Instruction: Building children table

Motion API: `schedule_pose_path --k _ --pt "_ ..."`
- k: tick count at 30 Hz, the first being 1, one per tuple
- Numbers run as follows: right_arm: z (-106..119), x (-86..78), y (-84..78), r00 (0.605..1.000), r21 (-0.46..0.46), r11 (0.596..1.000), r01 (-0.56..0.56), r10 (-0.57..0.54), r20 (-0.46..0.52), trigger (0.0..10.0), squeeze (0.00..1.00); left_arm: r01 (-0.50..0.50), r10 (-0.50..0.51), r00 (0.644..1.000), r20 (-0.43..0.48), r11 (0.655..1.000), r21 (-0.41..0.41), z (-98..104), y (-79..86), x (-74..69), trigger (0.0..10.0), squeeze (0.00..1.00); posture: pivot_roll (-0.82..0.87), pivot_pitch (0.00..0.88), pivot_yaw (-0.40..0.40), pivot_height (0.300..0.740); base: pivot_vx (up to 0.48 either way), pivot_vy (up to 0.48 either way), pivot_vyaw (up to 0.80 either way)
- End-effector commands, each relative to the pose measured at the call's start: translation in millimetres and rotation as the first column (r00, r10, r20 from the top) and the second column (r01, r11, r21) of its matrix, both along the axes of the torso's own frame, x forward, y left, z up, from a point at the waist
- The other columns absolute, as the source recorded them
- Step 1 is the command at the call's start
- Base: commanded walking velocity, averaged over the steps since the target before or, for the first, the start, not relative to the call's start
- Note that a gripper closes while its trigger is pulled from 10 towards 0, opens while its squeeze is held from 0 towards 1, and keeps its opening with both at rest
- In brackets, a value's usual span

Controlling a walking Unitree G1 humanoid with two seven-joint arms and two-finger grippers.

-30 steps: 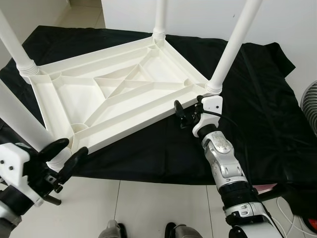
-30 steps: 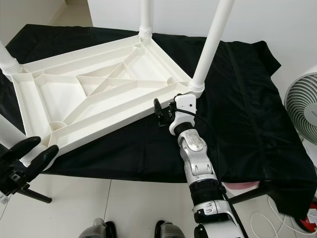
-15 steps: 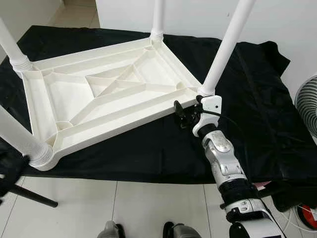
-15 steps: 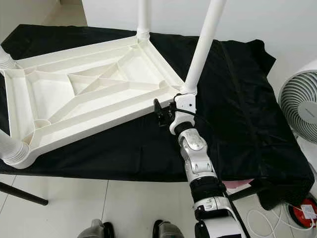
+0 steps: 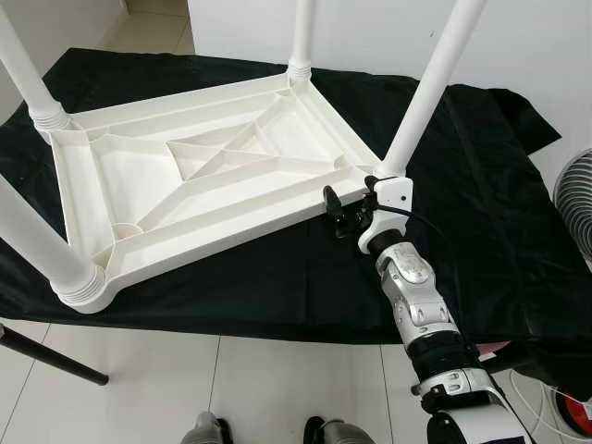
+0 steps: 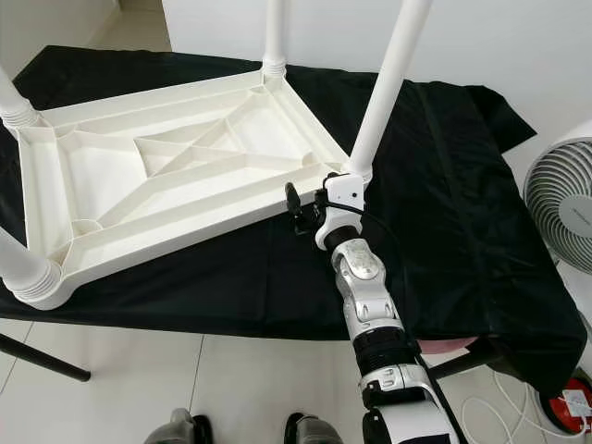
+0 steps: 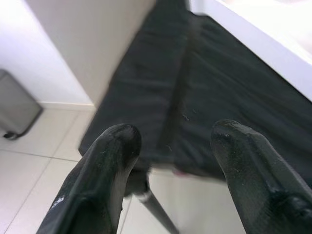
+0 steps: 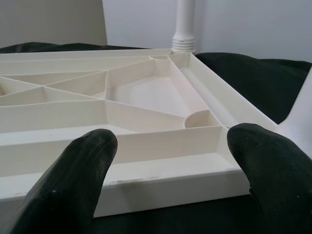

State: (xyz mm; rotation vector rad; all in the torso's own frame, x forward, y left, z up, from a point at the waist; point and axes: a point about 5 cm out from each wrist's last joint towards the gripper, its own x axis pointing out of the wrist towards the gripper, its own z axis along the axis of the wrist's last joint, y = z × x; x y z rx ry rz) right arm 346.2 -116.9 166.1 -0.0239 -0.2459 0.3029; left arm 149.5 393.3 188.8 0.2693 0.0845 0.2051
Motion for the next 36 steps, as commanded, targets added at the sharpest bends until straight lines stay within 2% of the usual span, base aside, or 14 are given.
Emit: schedule_pose_path --k 1,4,8,15,17,19,20,23,24,26,29,31,32,36 --pt "-1.2 -0.1 -1.0 1.0 0.007 1.0 0.004 -0.004 0.0 10.0 0.0 -0.032 0.032 0.999 -0.033 0.999 0.001 -5.5 1.3 1.2 10.0 0.0 0.05 0.142 -0.03 0.74 0.0 0.0 0.0" --pt "-1.1 -0.5 0.3 1.0 0.011 1.0 0.003 -0.003 0.002 10.0 0.0 -0.019 0.021 0.999 0.028 0.995 -0.097 -7.3 -11.4 21.9 10.0 0.0 0.05 0.142 -0.03 0.74 0.0 0.0 0.0" --pt "-1.2 -1.3 -0.8 1.0 0.017 1.0 0.013 -0.013 0.006 10.0 0.0 0.089 -0.083 0.994 0.07 0.991 -0.096 -11.7 -42.0 46.2 10.0 0.0 0.03 0.14 -0.018 0.74 0.0 0.0 0.0" --pt "-2.0 -2.3 -3.4 1.0 0.019 0.999 0.026 -0.027 0.007 10.0 0.0 0.195 -0.181 0.978 0.101 0.97 -0.143 -17.5 -76.5 62.9 10.0 0.0 0.02 0.138 -0.01 0.74 0.0 0.0 0.0" --pt "-2.4 -2.5 -2.9 1.0 0.02 0.999 0.027 -0.027 0.007 10.0 0.0 0.305 -0.288 0.951 0.109 0.931 -0.201 -24.9 -105.3 70.0 10.0 0.0 0.02 0.136 -0.005 0.74 0.0 0.0 0.0" --pt "-2.2 -2.5 -1.8 1.0 0.02 0.999 0.025 -0.026 0.008 10.0 0.0 0.374 -0.357 0.927 0.113 0.899 -0.23 -28.5 -123.5 73.3 10.0 0.0 0.02 0.136 -0.005 0.74 0.0 0.0 0.0" --pt "-2.2 -2.5 -1.8 1.0 0.02 0.999 0.025 -0.026 0.008 10.0 0.0 0.374 -0.357 0.927 0.113 0.899 -0.23 -28.5 -123.5 73.3 10.0 0.0 0.02 0.136 -0.005 0.74 0.0 0.0 0.0" --pt "-1.6 -1.4 -1.4 1.0 0.018 1.0 0.025 -0.025 0.01 10.0 0.0 0.471 -0.461 0.881 0.104 0.839 -0.272 -37.5 -148.1 75.5 10.0 0.0 0.01 0.128 0.002 0.74 0.0 0.0 0.0" --pt "-1.6 -1.4 -1.4 1.0 0.018 1.0 0.025 -0.025 0.01 10.0 0.0 0.471 -0.461 0.881 0.104 0.839 -0.272 -37.5 -148.1 75.5 10.0 0.0 0.01 0.128 0.002 0.74 0.0 0.0 0.0" --pt "-0.5 -0.4 -1.8 1.0 0.017 0.999 0.028 -0.028 0.013 10.0 0.0 0.544 -0.539 0.836 0.104 0.788 -0.29 -43.6 -169.3 76.8 10.0 0.0 0.01 0.128 0.002 0.74 0.0 0.0 0.0" --pt "-0.1 -0.1 -1.8 0.999 0.018 0.999 0.028 -0.029 0.014 10.0 0.0 0.563 -0.562 0.821 0.1 0.771 -0.298 -46.5 -177.9 78.6 10.0 0.0 0.01 0.122 0.006 0.74 0.0 0.0 0.0" --pt "0.4 0.1 -1.5 0.999 0.02 0.999 0.03 -0.03 0.016 10.0 0.0 0.596 -0.603 0.793 0.08 0.744 -0.303 -53.3 -197.7 83.4 10.0 0.0 0.01 0.122 0.006 0.74 0.0 0.0 0.0" --pt "0.4 0.1 -1.5 0.999 0.02 0.999 0.03 -0.03 0.016 10.0 0.0 0.596 -0.603 0.793 0.08 0.744 -0.303 -53.3 -197.7 83.4 10.0 0.0 0.01 0.122 0.006 0.74 0.0 0.0 0.0" --pt "0.7 -0.4 -1.5 0.999 0.01 0.999 0.031 -0.031 0.022 10.0 0.0 0.677 -0.691 0.717 0.092 0.659 -0.327 -58.2 -242.0 95.1 10.0 0.0 -0.01 0.115 0.023 0.74 0.0 0.0 0.0"
